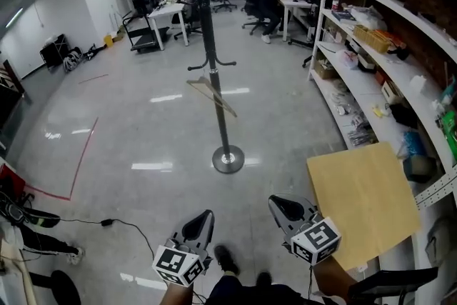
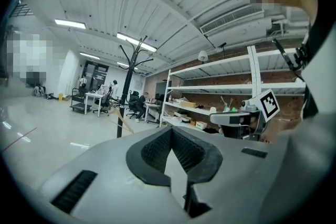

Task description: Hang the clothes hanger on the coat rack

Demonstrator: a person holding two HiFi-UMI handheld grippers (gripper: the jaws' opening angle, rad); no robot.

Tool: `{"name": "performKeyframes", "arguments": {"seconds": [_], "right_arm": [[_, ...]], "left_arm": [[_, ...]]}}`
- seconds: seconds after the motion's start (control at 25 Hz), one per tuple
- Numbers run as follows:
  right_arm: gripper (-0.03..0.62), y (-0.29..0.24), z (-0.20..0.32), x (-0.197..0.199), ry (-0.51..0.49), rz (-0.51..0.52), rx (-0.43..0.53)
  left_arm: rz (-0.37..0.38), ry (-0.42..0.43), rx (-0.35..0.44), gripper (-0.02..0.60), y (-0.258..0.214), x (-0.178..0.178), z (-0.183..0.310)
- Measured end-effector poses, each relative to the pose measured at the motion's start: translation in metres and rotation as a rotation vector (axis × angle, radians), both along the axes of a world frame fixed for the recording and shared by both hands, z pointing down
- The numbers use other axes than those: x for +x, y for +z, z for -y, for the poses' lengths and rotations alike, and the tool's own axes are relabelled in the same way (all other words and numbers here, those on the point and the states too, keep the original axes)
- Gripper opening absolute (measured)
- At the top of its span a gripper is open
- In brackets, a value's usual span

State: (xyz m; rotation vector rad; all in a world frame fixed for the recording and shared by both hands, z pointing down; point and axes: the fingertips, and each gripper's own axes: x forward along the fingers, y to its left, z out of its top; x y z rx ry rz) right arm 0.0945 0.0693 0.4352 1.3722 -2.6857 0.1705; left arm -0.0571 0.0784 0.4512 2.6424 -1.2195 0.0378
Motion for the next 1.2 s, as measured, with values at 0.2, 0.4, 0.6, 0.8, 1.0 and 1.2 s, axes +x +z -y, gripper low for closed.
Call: {"name": "performKeyframes", "arguments": {"seconds": [0.2, 0.4, 0.6, 0.8, 1.0, 1.2], "right_arm": [[0.009, 0.004, -0.042, 0.016, -0.008, 0.024, -0.015], [0.009, -0.005, -0.072, 0.009, -0.02, 0.023, 0.014], [0.009, -0.009, -0.118, -0.005, 0.017, 0.002, 0.031], [0.009, -0.003, -0.197, -0.042, 0.056, 0.023, 0.014], [0.009, -0.014, -0.26, -0.059, 0.081, -0.003, 0.026], [0.008, -0.03, -0.296, -0.057, 0.077, -0.033, 0.03]], "left_arm": [[0.059, -0.03, -0.012, 0.002, -0.003, 0.012, -0.054], [0.059, -0.035, 0.006, 0.002, -0.008, 0.009, -0.085], [0.046, -0.007, 0.035, 0.002, -0.008, -0.005, -0.132], [0.01, 0.008, 0.037, 0.002, -0.003, -0.052, -0.206], [-0.029, 0.022, 0.037, 0.002, -0.006, -0.077, -0.258], [-0.054, 0.027, 0.053, 0.002, -0.018, -0.076, -0.28]]}}
